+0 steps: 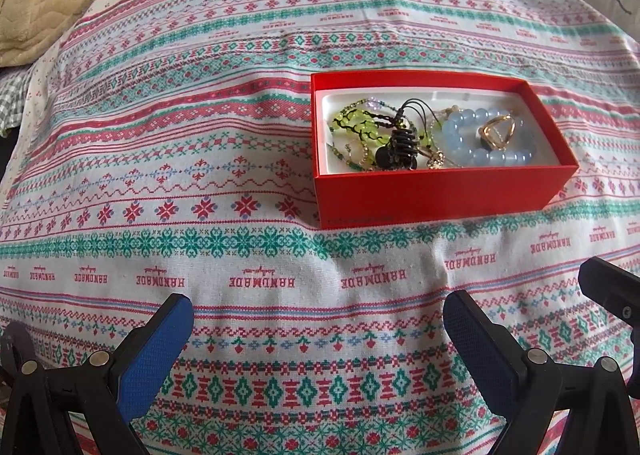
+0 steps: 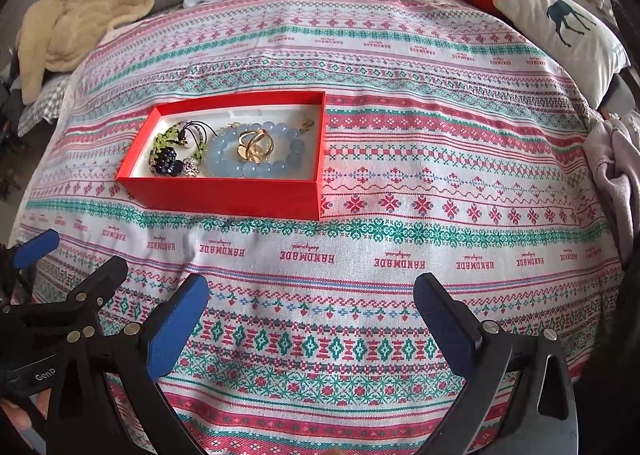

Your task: Organize jewelry

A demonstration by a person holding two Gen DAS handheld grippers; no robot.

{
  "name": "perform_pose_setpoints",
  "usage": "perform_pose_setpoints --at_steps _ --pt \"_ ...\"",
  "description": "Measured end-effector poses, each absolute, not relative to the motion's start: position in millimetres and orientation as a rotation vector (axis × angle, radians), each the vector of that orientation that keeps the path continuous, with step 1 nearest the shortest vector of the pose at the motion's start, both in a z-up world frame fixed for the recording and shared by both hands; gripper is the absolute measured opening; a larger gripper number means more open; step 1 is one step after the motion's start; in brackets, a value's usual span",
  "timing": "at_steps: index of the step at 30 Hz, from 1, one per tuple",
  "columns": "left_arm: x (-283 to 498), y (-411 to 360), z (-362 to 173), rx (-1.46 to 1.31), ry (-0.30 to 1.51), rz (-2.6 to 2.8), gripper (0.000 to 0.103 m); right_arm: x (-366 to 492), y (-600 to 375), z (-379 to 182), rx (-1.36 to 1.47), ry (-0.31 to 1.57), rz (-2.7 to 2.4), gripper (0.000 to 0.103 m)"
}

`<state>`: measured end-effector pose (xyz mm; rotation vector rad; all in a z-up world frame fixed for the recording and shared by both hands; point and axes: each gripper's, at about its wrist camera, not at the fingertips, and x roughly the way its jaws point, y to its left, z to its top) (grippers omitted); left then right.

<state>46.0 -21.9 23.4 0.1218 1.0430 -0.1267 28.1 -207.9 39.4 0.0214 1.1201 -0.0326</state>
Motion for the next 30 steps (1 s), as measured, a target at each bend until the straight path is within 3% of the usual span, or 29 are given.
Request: perform_pose_setpoints --at_steps 30 --pt "43.6 -22.8 25.2 0.129 1.04 -0.12 0.102 28.2 -205.8 36.2 0.01 1.129 -0.036 0.103"
